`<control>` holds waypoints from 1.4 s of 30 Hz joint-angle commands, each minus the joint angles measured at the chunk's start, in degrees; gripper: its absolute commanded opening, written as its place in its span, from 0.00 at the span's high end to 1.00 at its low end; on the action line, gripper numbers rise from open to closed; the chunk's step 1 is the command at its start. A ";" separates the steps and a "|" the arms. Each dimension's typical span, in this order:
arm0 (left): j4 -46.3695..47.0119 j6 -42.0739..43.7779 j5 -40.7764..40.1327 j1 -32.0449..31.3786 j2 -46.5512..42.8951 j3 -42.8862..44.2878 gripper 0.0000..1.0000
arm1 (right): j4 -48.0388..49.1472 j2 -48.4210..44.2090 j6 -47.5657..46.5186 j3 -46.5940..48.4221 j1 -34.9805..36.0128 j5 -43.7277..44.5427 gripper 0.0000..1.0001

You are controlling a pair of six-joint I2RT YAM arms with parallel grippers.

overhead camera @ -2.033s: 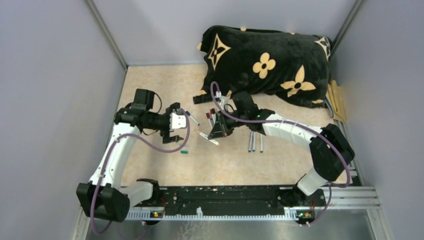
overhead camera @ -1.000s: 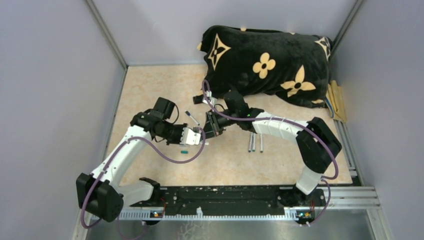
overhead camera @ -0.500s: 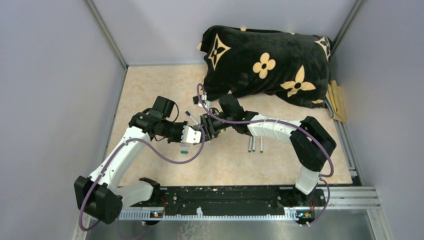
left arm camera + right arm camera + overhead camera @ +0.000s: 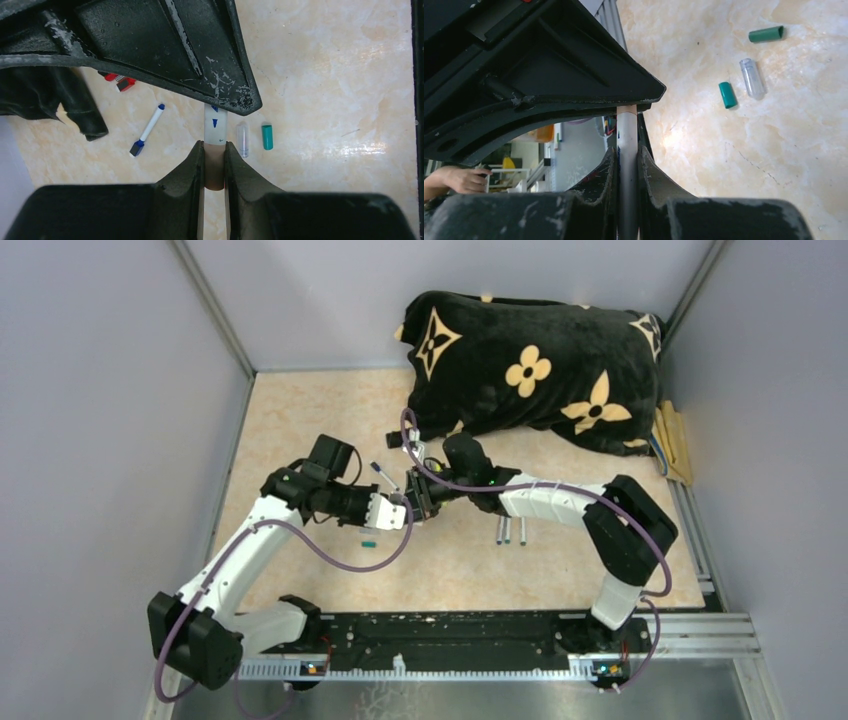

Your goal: Open the pen caps

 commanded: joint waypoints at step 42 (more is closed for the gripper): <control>27.25 -23.92 -5.98 3.39 14.22 -15.17 0.77 | -5.16 -15.36 -2.08 -23.63 -5.67 67.69 1.00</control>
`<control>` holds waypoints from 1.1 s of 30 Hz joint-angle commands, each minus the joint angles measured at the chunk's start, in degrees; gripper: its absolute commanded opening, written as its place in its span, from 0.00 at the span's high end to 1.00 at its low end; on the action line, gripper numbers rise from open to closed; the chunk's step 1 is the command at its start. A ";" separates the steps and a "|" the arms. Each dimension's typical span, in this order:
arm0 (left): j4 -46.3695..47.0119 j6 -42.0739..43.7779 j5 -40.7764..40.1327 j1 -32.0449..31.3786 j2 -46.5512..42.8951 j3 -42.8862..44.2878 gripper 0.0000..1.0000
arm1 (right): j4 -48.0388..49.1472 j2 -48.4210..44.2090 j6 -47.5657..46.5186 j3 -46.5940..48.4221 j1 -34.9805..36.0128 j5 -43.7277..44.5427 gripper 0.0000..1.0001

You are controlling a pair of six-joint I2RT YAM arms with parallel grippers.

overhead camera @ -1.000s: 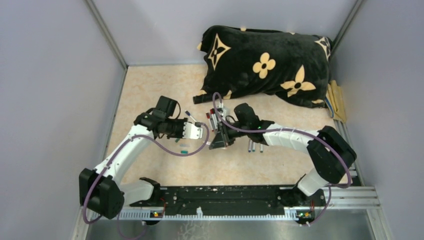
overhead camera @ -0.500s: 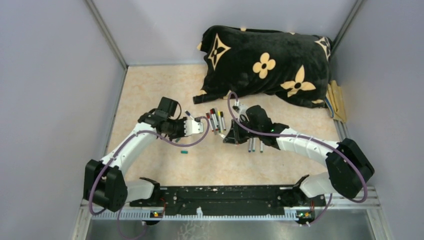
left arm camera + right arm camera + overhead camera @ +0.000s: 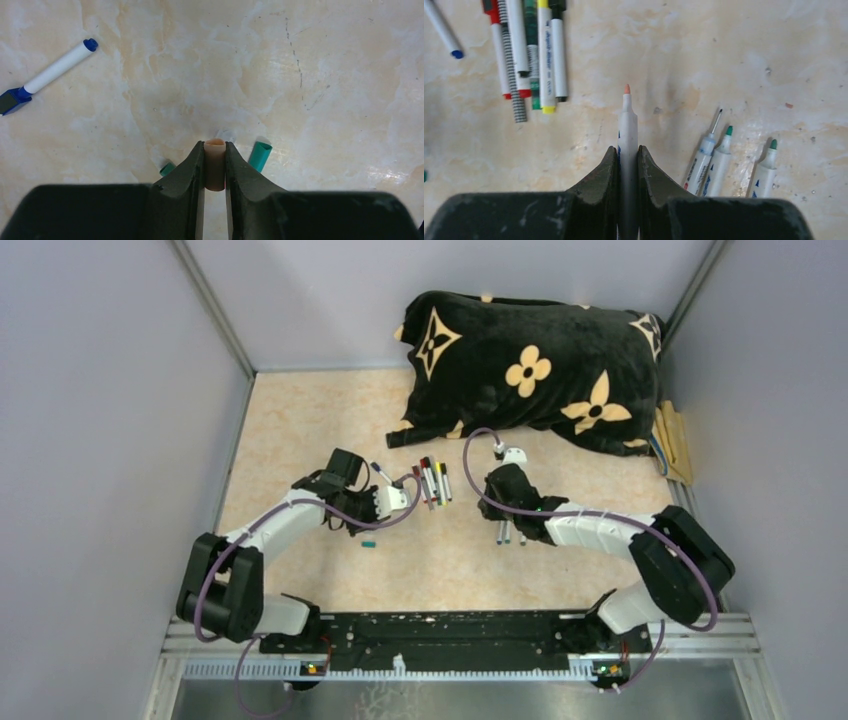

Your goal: Open the pen caps

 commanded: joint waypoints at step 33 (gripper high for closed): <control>-12.50 -5.05 10.89 6.73 -1.56 17.01 0.46 | 1.68 7.01 1.13 -1.40 1.25 12.26 0.64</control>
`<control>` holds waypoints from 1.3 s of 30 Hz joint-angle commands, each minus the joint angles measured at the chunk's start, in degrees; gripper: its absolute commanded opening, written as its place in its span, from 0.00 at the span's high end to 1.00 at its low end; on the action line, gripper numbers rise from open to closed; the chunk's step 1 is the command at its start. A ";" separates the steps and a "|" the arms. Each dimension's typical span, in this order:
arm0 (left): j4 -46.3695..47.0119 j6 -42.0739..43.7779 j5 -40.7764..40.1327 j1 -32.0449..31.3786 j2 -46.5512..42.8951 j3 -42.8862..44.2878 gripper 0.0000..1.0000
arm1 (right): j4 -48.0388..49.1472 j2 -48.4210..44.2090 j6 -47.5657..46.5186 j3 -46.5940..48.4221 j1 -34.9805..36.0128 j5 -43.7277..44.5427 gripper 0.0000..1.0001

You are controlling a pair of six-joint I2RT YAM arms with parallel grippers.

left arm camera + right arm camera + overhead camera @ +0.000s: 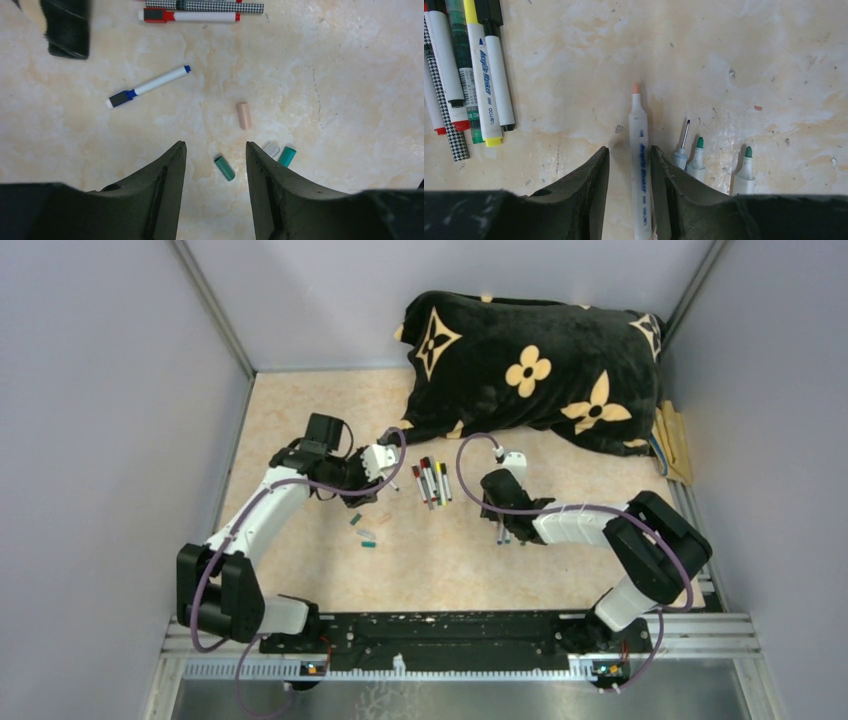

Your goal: Open the pen caps

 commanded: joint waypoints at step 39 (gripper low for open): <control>-14.48 -6.76 10.59 15.56 -3.63 14.24 0.15 | -6.90 15.33 -11.32 28.20 0.77 -13.73 0.69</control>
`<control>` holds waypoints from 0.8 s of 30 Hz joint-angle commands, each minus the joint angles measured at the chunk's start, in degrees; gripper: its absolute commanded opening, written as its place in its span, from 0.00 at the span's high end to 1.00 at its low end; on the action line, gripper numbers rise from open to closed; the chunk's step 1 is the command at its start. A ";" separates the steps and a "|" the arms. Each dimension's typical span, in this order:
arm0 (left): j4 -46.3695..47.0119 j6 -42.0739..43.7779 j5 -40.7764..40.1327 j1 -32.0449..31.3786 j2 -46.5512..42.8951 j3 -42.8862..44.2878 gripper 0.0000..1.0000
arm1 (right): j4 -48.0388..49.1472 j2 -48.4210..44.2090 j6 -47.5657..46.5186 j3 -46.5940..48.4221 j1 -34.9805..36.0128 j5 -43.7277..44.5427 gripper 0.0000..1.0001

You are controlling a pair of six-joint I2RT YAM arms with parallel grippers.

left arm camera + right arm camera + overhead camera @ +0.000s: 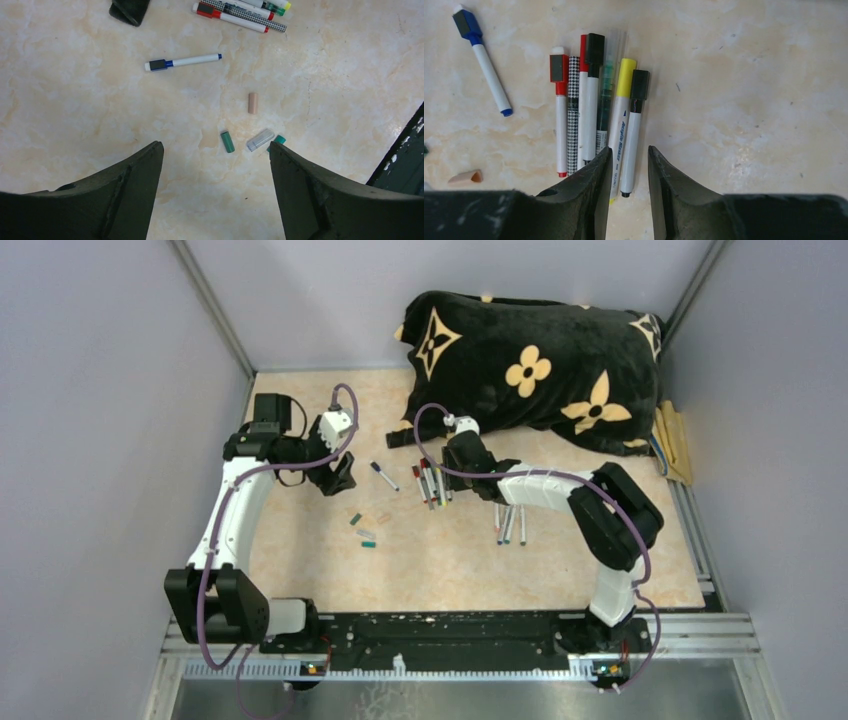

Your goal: Open the pen caps

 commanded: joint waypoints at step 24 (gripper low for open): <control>0.09 -1.62 4.81 0.78 -3.95 3.34 0.01 | -0.14 5.43 -3.86 -1.50 1.00 3.21 0.74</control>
